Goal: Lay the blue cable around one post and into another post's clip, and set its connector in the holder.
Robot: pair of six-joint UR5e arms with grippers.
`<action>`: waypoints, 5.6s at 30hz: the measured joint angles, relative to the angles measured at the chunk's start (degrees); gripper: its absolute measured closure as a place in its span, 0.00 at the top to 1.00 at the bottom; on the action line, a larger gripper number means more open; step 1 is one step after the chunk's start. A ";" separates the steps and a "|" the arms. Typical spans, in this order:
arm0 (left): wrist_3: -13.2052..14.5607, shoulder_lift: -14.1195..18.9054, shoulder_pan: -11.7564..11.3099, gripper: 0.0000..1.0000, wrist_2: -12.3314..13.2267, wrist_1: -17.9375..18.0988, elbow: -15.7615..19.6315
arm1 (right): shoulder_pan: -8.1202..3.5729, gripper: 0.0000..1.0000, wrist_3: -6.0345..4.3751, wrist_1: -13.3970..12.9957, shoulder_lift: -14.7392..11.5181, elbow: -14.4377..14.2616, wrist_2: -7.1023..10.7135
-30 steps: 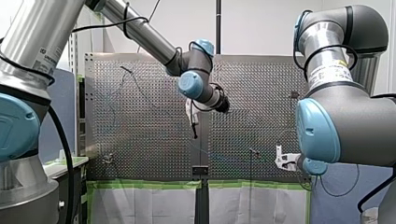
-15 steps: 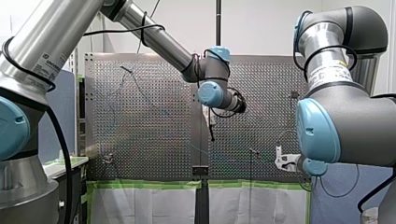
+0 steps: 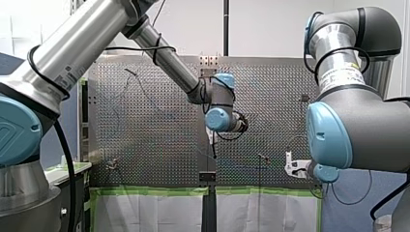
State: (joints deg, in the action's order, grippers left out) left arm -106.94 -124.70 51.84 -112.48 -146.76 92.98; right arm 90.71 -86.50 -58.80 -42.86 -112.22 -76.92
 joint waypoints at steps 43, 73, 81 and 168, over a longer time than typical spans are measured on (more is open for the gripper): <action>16.06 -21.05 -1.62 1.00 -11.99 7.92 -4.80 | 0.32 0.00 0.00 -0.36 0.09 0.02 0.00; 10.68 -32.73 -1.57 1.00 -12.29 0.99 -11.86 | 0.36 0.00 0.00 -0.29 0.26 0.02 0.09; 10.70 -28.75 -0.88 1.00 -12.45 -0.16 -11.88 | 0.42 0.00 0.00 -0.27 0.36 0.02 0.09; 10.34 -24.01 -6.57 0.53 -2.49 3.60 -12.85 | 0.59 0.00 0.17 -0.27 0.67 0.02 1.24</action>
State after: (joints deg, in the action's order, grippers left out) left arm -96.60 -148.71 45.27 -114.96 -143.16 80.14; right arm 91.30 -86.33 -59.07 -42.20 -112.20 -75.68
